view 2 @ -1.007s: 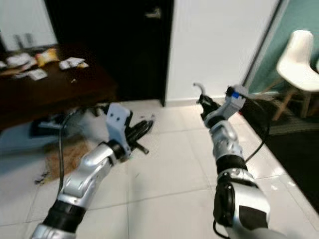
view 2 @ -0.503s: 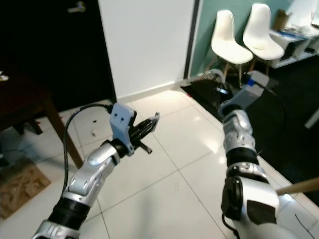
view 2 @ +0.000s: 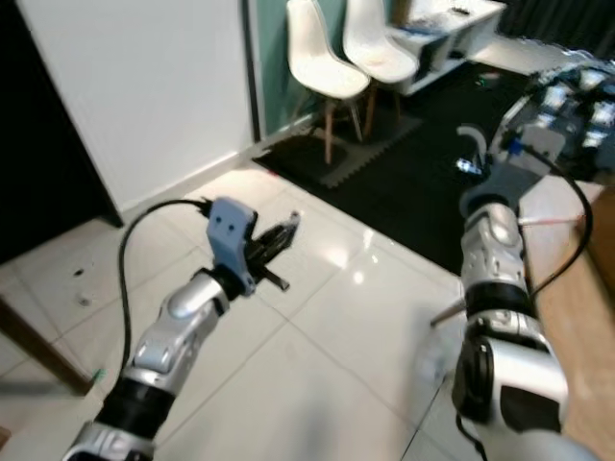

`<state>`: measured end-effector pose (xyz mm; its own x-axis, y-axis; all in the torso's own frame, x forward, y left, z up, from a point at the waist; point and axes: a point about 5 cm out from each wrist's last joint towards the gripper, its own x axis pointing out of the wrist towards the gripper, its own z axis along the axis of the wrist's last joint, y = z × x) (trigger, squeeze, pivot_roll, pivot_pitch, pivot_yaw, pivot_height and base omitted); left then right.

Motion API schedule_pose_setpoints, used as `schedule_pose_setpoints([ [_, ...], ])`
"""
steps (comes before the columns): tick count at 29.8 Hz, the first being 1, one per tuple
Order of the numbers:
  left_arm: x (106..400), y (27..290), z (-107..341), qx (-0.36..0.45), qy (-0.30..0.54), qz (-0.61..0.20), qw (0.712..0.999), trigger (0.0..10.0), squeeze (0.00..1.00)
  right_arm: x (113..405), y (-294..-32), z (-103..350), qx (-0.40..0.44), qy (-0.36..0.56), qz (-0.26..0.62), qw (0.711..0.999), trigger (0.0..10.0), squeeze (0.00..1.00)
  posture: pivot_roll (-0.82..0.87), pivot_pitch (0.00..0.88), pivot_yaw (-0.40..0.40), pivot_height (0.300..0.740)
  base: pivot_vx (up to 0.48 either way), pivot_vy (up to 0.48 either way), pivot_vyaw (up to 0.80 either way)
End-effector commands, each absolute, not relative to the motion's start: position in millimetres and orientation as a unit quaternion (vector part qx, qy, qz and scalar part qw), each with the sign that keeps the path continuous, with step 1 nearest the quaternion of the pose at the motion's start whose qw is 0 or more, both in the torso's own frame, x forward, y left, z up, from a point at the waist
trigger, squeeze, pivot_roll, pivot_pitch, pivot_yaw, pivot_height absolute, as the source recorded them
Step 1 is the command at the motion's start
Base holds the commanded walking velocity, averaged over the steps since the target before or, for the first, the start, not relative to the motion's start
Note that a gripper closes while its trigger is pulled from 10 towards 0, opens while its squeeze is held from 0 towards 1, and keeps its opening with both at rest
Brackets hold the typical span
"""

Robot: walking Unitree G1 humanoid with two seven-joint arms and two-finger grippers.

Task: Picking trash to rubbish bin

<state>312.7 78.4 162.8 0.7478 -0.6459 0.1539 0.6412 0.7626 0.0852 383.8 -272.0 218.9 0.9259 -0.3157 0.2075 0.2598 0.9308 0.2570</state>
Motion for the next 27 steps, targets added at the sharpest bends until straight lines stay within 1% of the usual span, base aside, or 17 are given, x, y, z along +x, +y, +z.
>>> schedule_pose_setpoints([
  [1, 312.6, 82.7, 161.9, 0.017, -0.089, -0.335, 0.938, 10.0, 0.00, 380.9, -277.4, 219.6, 0.086, -0.125, -0.170, 0.974, 10.0, 0.00, 0.06, 0.004, -0.035, 0.740, 0.000, 0.000, -0.80],
  [2, 312.6, 82.7, 161.9, 0.017, -0.089, -0.335, 0.938, 10.0, 0.00, 380.9, -277.4, 219.6, 0.086, -0.125, -0.170, 0.974, 10.0, 0.00, 0.06, 0.004, -0.035, 0.740, 0.000, 0.000, -0.80],
  [4, 312.8, 87.1, 162.1, 0.020, -0.093, -0.327, 0.940, 10.0, 0.00, 377.8, -283.9, 221.5, 0.056, -0.128, -0.191, 0.972, 10.0, 0.00, 0.06, 0.008, -0.033, 0.740, 0.000, 0.000, -0.80],
  [12, 317.9, 98.0, 166.0, 0.027, -0.107, -0.298, 0.948, 10.0, 0.00, 374.5, -293.5, 226.1, 0.035, -0.131, -0.213, 0.967, 10.0, 0.00, 0.06, 0.008, -0.034, 0.740, 0.000, 0.000, -0.80],
  [17, 320.3, 101.5, 165.8, 0.029, -0.106, -0.292, 0.950, 10.0, 0.00, 375.8, -289.9, 228.5, 0.025, -0.135, -0.206, 0.969, 10.0, 0.00, 0.06, 0.008, -0.034, 0.740, 0.000, 0.000, -0.80],
  [27, 318.9, 99.6, 166.0, 0.018, -0.106, -0.292, 0.950, 10.0, 0.00, 377.3, -282.5, 238.3, 0.019, -0.157, -0.191, 0.969, 10.0, 0.00, 0.06, 0.012, -0.042, 0.740, 0.000, 0.000, -0.80],
])
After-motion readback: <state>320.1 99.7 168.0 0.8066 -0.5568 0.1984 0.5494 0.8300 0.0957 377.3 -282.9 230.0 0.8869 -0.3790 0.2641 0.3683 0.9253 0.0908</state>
